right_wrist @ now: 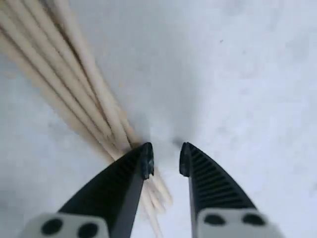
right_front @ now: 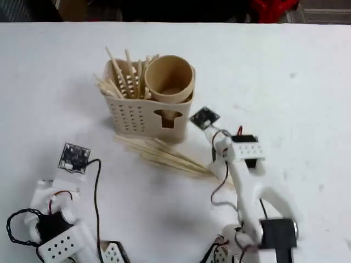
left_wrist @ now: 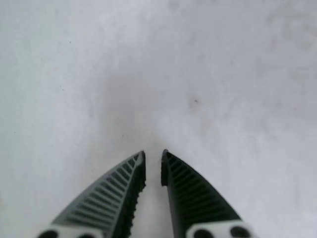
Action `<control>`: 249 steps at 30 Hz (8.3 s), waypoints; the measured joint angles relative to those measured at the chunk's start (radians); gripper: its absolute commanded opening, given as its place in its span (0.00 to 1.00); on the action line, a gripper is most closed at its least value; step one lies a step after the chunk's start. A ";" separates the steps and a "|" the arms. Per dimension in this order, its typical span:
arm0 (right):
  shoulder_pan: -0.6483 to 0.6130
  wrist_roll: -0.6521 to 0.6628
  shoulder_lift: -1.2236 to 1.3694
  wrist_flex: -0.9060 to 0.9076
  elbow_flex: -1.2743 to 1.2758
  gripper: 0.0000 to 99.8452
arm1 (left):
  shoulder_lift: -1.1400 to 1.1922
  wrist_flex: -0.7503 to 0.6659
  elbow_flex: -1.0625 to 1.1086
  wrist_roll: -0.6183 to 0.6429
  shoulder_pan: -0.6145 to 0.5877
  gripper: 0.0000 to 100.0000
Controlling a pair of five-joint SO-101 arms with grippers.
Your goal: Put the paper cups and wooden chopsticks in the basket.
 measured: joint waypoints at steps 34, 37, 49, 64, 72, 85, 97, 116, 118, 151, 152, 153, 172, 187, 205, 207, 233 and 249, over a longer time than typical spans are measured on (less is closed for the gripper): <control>-0.531 -0.051 0.104 -0.014 -0.163 0.16 | 0.000 0.000 0.000 0.000 0.000 0.08; -0.531 -0.051 0.164 -0.057 -0.164 0.16 | 0.000 0.000 0.000 0.000 0.000 0.08; -0.526 -0.052 0.279 -0.106 -0.213 0.02 | 0.000 0.000 0.000 0.000 0.000 0.08; -0.531 -0.112 -0.172 0.114 -0.152 0.02 | 0.000 0.000 0.000 0.000 0.000 0.08; -0.532 -0.107 -0.160 0.123 -0.152 0.03 | 0.000 0.000 0.000 0.000 0.000 0.08; -0.529 -0.114 0.169 -0.098 -0.153 0.06 | 0.000 0.000 0.000 0.000 0.000 0.08; -0.529 -0.114 0.189 -0.107 -0.153 0.02 | 0.000 0.000 0.000 0.000 0.000 0.08; -0.508 -0.233 -0.172 0.212 -0.417 0.02 | 0.000 0.000 0.000 0.000 0.000 0.08; -0.509 -0.253 -0.176 0.233 -0.470 0.02 | 0.000 0.000 0.000 0.000 0.000 0.08; -0.657 -0.126 -0.137 0.141 -0.117 0.02 | 0.000 0.000 0.000 0.000 0.000 0.08; -0.638 -0.118 -0.126 0.114 -0.094 0.02 | 0.000 0.000 0.000 0.000 0.000 0.08; -0.614 -0.112 -0.114 0.092 -0.080 0.02 | 0.000 0.000 0.000 0.000 0.000 0.08; -0.589 -0.061 -0.021 0.052 -0.164 0.18 | 0.000 0.000 0.000 0.000 0.000 0.08; -0.612 0.129 0.227 -0.101 -0.250 0.17 | 0.000 0.000 0.000 0.000 0.000 0.08; -0.612 0.006 0.262 -0.043 -0.278 0.02 | 0.000 0.000 0.000 0.000 0.000 0.08; -0.612 -0.032 0.247 -0.011 -0.305 0.02 | 0.000 0.000 0.000 0.000 0.000 0.08; -0.612 -0.431 -0.155 0.094 -1.105 0.02 | 0.000 0.000 0.000 0.000 0.000 0.08; -0.612 -0.445 0.227 -0.296 -1.410 0.02 | 0.000 0.000 0.000 0.000 0.000 0.08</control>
